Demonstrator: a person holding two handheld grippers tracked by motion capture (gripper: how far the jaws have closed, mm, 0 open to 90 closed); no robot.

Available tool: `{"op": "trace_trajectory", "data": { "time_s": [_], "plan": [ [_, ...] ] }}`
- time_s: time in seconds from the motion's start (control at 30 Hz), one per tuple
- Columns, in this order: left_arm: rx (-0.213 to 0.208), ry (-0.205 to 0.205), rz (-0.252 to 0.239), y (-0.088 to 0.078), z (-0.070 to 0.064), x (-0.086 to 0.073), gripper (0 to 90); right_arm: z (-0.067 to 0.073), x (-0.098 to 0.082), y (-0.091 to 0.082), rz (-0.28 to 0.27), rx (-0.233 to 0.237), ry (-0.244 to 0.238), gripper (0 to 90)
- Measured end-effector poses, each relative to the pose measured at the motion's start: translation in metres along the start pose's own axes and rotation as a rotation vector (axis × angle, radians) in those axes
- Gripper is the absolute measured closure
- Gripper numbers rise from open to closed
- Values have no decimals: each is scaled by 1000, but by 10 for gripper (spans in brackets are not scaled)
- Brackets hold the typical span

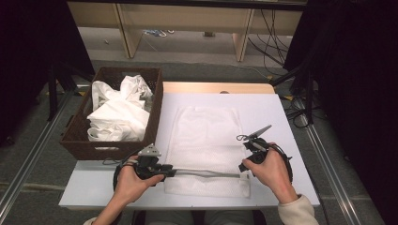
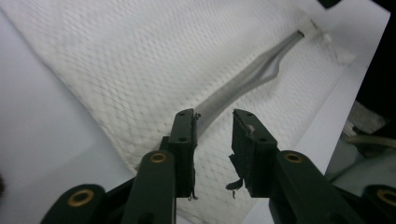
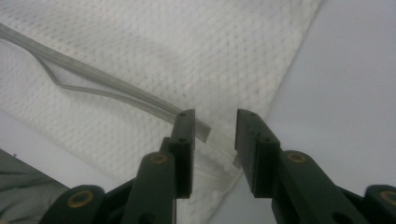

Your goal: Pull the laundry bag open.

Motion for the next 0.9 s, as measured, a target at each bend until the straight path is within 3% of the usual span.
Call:
{"op": "trace_trajectory", "data": {
  "time_s": [0.07,0.1,0.13,0.17,0.2,0.23,0.33,0.4,0.47,0.5,0.57,0.67,0.77,0.8,0.83,0.87,0.9],
  "plan": [
    [43,20,-4,-7,7,1,758,2,2,1,-22,-2,-12,670],
    [85,48,21,-12,12,-2,794,2,2,1,-21,-7,-17,667],
    [96,62,42,-14,15,-4,843,2,2,2,-24,-5,-23,662],
    [107,58,64,-15,16,-8,867,5,0,1,-2,-1,3,660],
    [106,59,85,-14,16,-12,893,5,0,1,-1,-2,5,659],
    [92,72,131,-12,14,-19,895,2,3,3,-26,-4,-31,659],
    [81,82,162,-5,11,-25,896,1,3,3,-31,-7,-40,661],
    [83,98,186,-1,10,-27,896,6,0,1,-5,-6,12,661],
    [68,109,193,4,8,-28,896,5,2,3,-22,-6,-16,662],
    [71,109,208,5,9,-29,896,6,1,2,-13,-9,-6,662],
    [74,96,174,10,9,-27,895,8,0,2,6,-6,11,663],
    [69,106,164,13,10,-26,891,6,2,5,-11,-21,-32,662],
    [71,96,143,11,8,-24,869,11,3,6,-20,12,-60,652],
    [68,102,130,9,7,-23,852,12,3,7,-25,9,-55,642],
    [66,108,107,6,6,-20,831,17,0,4,8,14,-15,629],
    [67,112,81,4,5,-17,795,13,5,7,-32,8,-83,613],
    [71,125,60,0,4,-15,761,15,5,7,-38,11,-78,602]
  ]
}}
Point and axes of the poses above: each handheld gripper's, and its own axes: y roughly forward along the jaws, x roughly out of its top, z roughly to its left, the point moved 9 cm from there along y, roughly forward along the jaws, and after that the axes turned 7 degrees about y, right-handed, at the moved point
